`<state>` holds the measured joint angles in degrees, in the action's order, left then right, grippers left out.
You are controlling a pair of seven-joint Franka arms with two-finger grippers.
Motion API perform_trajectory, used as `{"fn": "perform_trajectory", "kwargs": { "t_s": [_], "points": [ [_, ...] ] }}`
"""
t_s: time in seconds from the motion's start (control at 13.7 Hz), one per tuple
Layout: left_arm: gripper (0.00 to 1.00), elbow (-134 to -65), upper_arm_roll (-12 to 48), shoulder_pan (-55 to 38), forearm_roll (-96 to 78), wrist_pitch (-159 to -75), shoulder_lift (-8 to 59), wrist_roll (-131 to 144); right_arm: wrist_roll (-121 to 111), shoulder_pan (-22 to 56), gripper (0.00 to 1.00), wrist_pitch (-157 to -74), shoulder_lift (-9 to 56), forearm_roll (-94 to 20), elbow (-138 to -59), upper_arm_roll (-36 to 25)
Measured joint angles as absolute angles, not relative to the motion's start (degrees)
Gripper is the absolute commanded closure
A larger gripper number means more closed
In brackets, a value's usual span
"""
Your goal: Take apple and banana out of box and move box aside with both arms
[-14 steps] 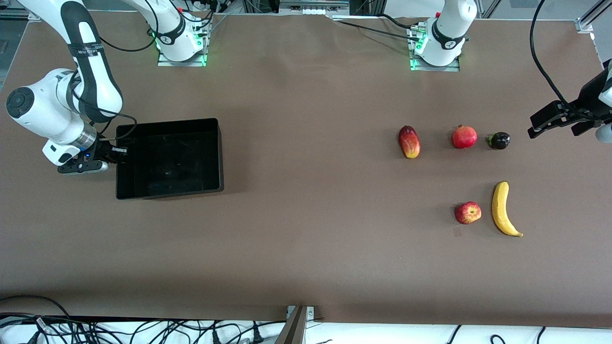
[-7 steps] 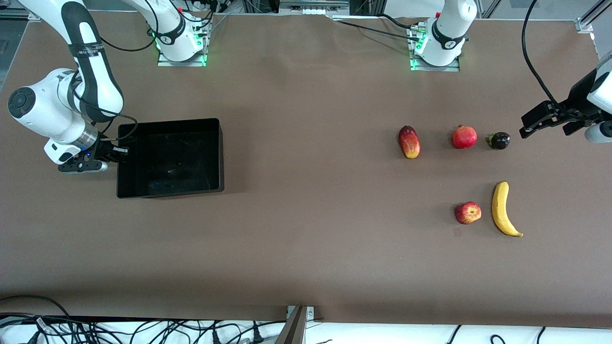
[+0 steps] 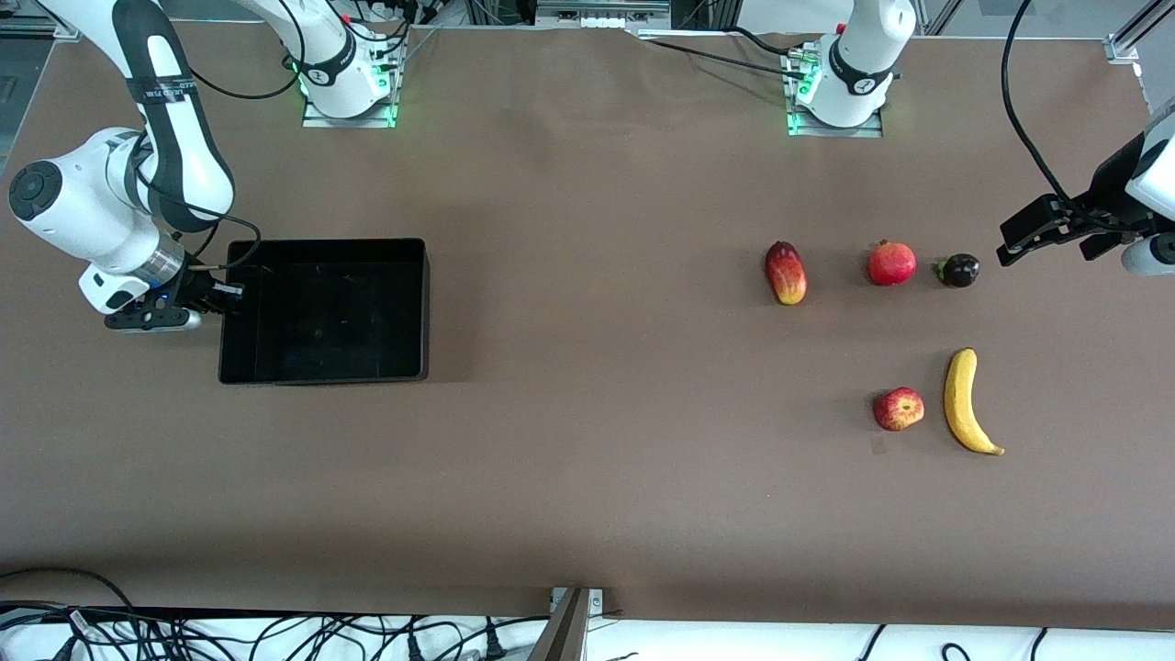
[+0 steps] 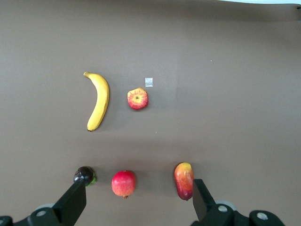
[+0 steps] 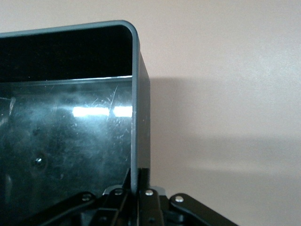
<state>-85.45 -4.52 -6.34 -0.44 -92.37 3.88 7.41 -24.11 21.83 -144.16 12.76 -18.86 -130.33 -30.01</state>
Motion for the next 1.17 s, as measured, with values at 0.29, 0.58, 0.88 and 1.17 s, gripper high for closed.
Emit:
{"fn": "perform_trajectory", "kwargs": {
  "t_s": [0.29, 0.58, 0.88, 1.17],
  "points": [
    [0.00, -85.63, -4.52, -6.35, -0.44, -92.34, 3.94, 7.46, -24.11, 21.83, 0.00, -143.75, 12.27, -18.88, -130.19, -30.02],
    [0.00, -85.83, -4.52, -6.30, -0.44, -92.31, 4.26, 7.50, -24.04, 21.84, 0.00, -129.72, 10.52, -18.02, -123.88, -30.98],
    [0.00, -85.89, -4.53, -6.21, -0.44, -92.31, 4.35, 7.53, -24.03, 21.68, 0.00, -110.46, 9.61, -9.99, -109.58, -33.89],
    [0.00, -85.91, -4.56, -5.99, -0.43, -92.28, 4.35, 7.55, -24.03, 22.09, 0.00, -96.14, 9.47, -5.36, -97.64, -33.74]
  ]
}}
